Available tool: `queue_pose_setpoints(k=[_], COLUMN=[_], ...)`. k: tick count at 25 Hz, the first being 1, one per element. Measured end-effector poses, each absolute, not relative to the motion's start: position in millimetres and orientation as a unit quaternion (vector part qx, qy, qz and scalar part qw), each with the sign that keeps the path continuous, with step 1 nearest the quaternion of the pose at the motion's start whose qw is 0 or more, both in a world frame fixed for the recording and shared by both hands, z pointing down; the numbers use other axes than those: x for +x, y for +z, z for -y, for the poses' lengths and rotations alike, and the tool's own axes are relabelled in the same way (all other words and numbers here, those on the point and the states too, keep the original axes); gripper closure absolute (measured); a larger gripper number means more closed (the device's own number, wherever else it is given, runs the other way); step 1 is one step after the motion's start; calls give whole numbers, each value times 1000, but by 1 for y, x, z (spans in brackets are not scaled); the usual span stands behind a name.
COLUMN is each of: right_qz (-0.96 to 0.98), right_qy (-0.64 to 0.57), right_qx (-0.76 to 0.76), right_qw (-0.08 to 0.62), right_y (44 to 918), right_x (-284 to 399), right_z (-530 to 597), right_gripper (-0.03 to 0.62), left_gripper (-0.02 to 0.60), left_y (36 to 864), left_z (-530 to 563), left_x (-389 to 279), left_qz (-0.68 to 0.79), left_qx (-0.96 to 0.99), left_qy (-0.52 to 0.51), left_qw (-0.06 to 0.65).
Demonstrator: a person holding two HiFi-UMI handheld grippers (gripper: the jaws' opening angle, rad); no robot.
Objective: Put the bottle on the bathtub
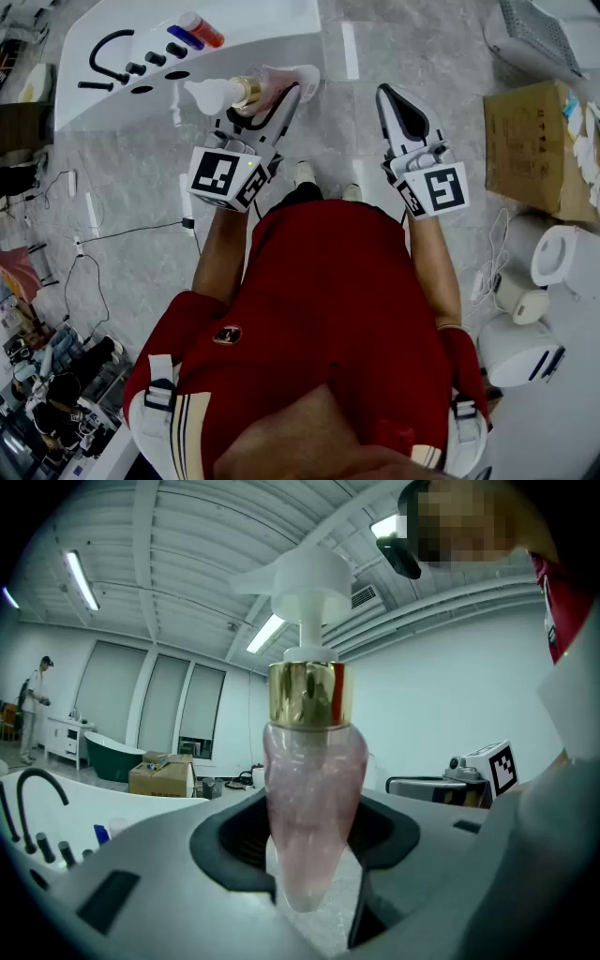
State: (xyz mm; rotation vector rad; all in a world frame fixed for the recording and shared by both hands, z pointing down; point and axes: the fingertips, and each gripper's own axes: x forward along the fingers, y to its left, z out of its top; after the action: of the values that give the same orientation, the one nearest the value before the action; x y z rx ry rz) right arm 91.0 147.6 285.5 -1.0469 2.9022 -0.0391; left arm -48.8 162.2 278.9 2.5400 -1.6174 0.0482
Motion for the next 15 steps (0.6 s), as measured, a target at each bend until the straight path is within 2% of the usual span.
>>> queue_pose_setpoints(k=[15], right_qz=[-926], right_qy=[-20], right_qx=[-378], right_qw=[12], right_y=[294], right_x=[24], right_z=[-115], right_gripper=[600], left_gripper=[357], left_y=[292], left_z=[-124], left_x=[-129], left_qz=[515], left_qx=[855], left_qy=[3], left_qw=[71])
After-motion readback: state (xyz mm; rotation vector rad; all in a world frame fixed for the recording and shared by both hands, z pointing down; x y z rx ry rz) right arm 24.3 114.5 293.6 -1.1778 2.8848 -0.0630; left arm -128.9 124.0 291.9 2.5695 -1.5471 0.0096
